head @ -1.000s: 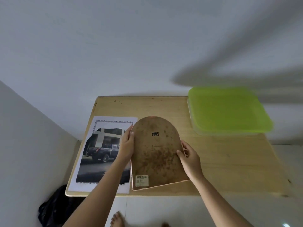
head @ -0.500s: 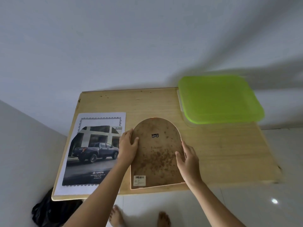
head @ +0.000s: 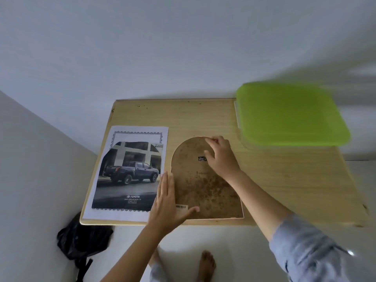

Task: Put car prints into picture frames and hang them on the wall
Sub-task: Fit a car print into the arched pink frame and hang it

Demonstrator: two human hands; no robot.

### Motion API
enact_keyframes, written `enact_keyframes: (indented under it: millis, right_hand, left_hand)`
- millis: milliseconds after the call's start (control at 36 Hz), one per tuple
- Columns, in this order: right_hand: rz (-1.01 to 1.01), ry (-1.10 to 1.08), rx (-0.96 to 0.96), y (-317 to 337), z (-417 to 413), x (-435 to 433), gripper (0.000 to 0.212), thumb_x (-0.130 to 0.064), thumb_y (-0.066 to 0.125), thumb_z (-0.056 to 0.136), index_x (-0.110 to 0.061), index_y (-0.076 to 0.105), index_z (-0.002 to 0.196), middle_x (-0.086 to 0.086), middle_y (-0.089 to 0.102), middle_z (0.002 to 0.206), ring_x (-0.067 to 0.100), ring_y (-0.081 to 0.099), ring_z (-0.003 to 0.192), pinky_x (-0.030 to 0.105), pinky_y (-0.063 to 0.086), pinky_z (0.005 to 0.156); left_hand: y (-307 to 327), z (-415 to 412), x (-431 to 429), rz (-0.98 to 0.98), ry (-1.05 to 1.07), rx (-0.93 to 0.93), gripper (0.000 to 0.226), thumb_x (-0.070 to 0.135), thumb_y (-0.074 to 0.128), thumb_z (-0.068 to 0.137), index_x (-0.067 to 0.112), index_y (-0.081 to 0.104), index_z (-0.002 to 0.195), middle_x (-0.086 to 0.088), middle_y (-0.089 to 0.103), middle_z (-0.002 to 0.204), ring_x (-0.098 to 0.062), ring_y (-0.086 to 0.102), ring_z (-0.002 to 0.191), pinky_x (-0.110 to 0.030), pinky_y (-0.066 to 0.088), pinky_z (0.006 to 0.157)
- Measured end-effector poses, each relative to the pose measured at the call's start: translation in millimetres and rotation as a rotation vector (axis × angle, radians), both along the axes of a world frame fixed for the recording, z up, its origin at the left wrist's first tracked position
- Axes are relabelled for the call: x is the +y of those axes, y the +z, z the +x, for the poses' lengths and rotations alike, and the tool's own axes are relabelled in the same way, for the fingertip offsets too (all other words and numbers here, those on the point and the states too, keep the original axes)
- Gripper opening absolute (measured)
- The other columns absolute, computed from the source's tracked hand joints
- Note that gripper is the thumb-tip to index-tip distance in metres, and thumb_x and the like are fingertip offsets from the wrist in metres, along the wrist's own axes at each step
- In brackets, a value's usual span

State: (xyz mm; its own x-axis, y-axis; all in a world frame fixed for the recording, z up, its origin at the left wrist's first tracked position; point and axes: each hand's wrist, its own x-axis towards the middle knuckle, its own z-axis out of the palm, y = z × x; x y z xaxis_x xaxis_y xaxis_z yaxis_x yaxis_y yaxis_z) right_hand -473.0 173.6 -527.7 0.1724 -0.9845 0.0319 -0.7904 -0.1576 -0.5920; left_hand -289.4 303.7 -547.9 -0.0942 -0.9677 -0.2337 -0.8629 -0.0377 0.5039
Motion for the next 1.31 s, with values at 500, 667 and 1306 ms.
enact_keyframes:
  millis: [500,667,1306]
  right_hand:
    - [0.065,0.119,0.258,-7,13,-38,0.042,-0.037,0.054,0.089,-0.009,0.051,0.121,0.008,0.042,0.124,0.025,0.035,0.119,0.034,0.041,0.091]
    - [0.087,0.104,0.213,11,17,-55,0.037,-0.045,0.055,0.085,-0.015,0.051,0.105,0.005,0.047,0.113,0.023,0.039,0.112,0.035,0.035,0.088]
    - [0.278,-0.329,-0.100,-8,-52,48,0.077,-0.036,0.060,0.088,-0.011,0.018,0.147,0.000,0.012,0.155,0.017,0.013,0.142,0.033,0.017,0.114]
  left_hand:
    - [-8,1,8,0.014,-0.060,-0.129,0.140,0.098,0.033,0.047,0.013,-0.029,0.140,-0.001,-0.027,0.152,-0.014,-0.027,0.139,-0.028,-0.015,0.111]
    - [-9,1,9,0.011,-0.040,-0.120,0.142,0.097,0.036,0.048,0.012,-0.026,0.142,-0.001,-0.024,0.154,-0.014,-0.022,0.141,-0.029,-0.009,0.113]
    - [-6,0,9,0.025,-0.029,-0.114,0.139,0.095,0.036,0.051,0.012,-0.028,0.141,-0.003,-0.025,0.153,-0.016,-0.023,0.140,-0.031,-0.008,0.112]
